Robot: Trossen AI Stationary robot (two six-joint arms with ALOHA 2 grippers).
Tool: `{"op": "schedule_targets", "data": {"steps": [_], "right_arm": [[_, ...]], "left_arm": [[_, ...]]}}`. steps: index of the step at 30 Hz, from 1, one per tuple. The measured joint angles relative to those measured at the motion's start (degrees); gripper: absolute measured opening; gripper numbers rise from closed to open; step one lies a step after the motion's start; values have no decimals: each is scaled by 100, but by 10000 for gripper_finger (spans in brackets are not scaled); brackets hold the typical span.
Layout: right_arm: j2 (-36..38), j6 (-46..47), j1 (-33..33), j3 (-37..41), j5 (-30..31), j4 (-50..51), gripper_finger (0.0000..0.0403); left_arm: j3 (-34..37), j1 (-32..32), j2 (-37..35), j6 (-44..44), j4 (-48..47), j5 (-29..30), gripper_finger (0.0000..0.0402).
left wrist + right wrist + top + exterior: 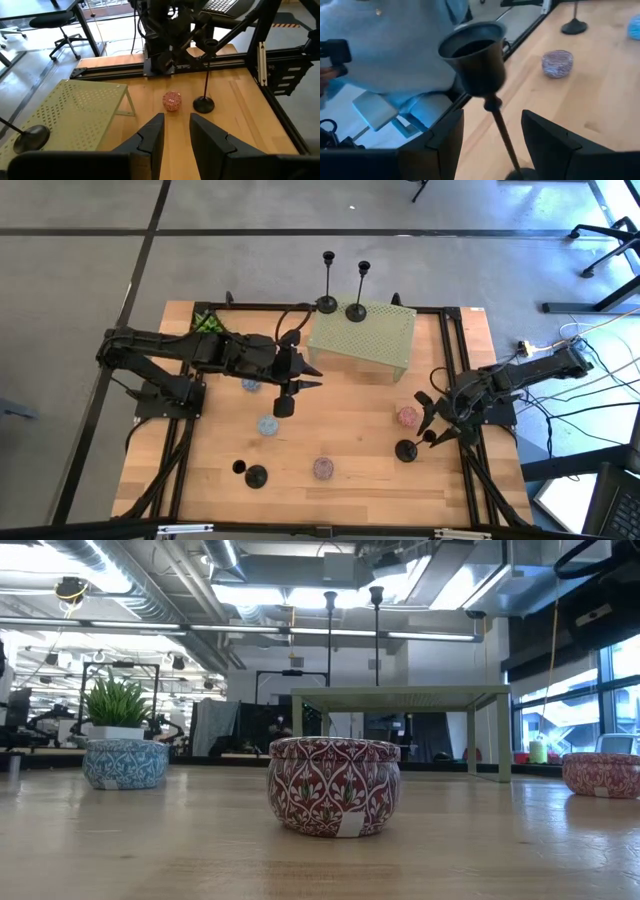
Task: Pick & Place candle stick holders
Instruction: Put the black candle holder on the shelf
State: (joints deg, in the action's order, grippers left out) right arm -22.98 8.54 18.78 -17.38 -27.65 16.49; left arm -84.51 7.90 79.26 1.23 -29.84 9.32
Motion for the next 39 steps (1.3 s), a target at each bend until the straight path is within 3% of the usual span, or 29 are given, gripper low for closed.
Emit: {"op": "schedule_targets", "data": {"steps": [8, 11, 19, 23, 34, 39], "right_arm": [[-909, -205, 344, 38, 458, -1113, 190], [-1117, -423, 396, 38, 954, -1266, 163], [-1410, -450, 401, 38, 963, -1244, 56], [-1426, -450, 401, 38, 1066, -1271, 30], [-1426, 466, 399, 38, 3155, -2927, 25], [-1426, 552, 399, -114, 4146, -3451, 25]], "left_arm": [[0, 0, 0, -2, 2, 4, 88], [0, 0, 2, -2, 2, 2, 88], [0, 0, 2, -48, 0, 4, 88], [0, 0, 2, -48, 0, 4, 88], [0, 0, 2, -88, -38, 10, 88], [2, 0, -180, 15, -44, 447, 84]]}}
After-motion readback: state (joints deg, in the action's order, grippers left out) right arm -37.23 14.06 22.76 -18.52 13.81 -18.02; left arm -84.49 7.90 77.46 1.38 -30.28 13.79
